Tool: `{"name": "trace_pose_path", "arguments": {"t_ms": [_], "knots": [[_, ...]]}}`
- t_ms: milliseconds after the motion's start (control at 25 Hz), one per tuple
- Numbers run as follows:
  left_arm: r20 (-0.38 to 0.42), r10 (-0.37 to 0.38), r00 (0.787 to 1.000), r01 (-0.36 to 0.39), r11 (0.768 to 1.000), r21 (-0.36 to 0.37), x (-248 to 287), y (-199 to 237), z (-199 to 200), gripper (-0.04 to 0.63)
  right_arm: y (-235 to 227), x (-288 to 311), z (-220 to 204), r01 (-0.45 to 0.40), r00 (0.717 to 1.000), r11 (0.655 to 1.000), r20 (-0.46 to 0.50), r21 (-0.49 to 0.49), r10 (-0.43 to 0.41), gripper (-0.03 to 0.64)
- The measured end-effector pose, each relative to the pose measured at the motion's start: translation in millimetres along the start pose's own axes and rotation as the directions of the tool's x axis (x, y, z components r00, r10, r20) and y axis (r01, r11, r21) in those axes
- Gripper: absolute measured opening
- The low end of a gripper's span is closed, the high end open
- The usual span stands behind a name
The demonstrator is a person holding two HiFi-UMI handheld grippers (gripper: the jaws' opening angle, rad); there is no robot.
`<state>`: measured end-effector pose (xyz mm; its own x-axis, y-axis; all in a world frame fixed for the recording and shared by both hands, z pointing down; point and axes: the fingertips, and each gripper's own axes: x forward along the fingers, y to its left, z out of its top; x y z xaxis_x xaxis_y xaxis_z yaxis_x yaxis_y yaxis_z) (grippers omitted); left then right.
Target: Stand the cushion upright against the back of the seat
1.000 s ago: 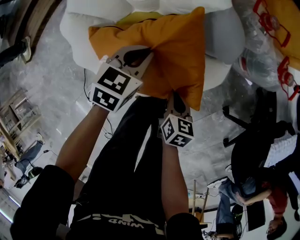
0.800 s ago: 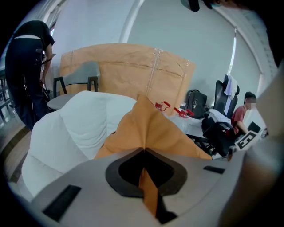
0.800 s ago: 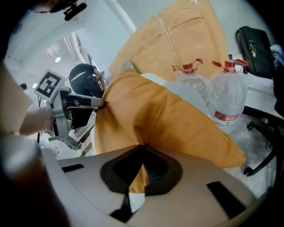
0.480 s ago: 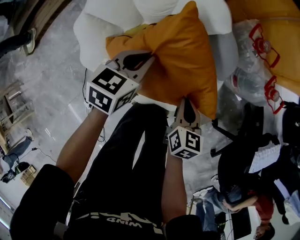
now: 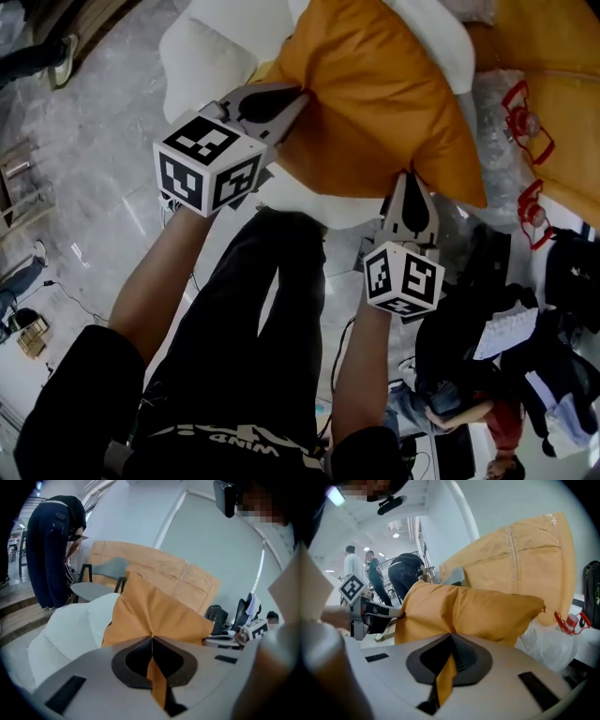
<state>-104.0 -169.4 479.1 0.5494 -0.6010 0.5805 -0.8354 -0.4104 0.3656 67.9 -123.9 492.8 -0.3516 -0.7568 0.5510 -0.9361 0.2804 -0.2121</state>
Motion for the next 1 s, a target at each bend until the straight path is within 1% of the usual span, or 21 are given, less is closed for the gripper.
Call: {"name": "trace_pose_path", "arguments": {"t_ms": [200,360,480,720,1000], "knots": [[0.085,-0.004,0.996,0.012,0.996,-0.089,-8.6,18.2,23.8,0.009,5.0,25.4,51.3,-0.04,0.997,0.997,0.058,-0.072,0.044,0.026],[0.139,-0.002,0.99,0.015,0.995,-0.094,-11.6,29.8,48.0,0.009,8.7,46.5,90.9,-0.061,0.993,0.991,0.098,-0.121,0.073,0.026],[0.187,0.001,0.982,0.019,0.994,-0.104,-12.3,40.0,67.6,0.009,12.2,61.5,114.4,-0.073,0.988,0.989,0.125,-0.132,0.09,0.026],[0.237,0.008,0.971,0.019,0.994,-0.11,-11.1,63.1,88.0,0.009,22.3,87.6,137.4,-0.087,0.982,0.988,0.157,-0.128,0.107,0.026],[0.256,0.015,0.966,0.016,0.993,-0.117,-5.7,95.3,90.3,0.009,37.1,124.9,150.9,-0.1,0.98,0.987,0.157,-0.125,0.119,0.026]]}}
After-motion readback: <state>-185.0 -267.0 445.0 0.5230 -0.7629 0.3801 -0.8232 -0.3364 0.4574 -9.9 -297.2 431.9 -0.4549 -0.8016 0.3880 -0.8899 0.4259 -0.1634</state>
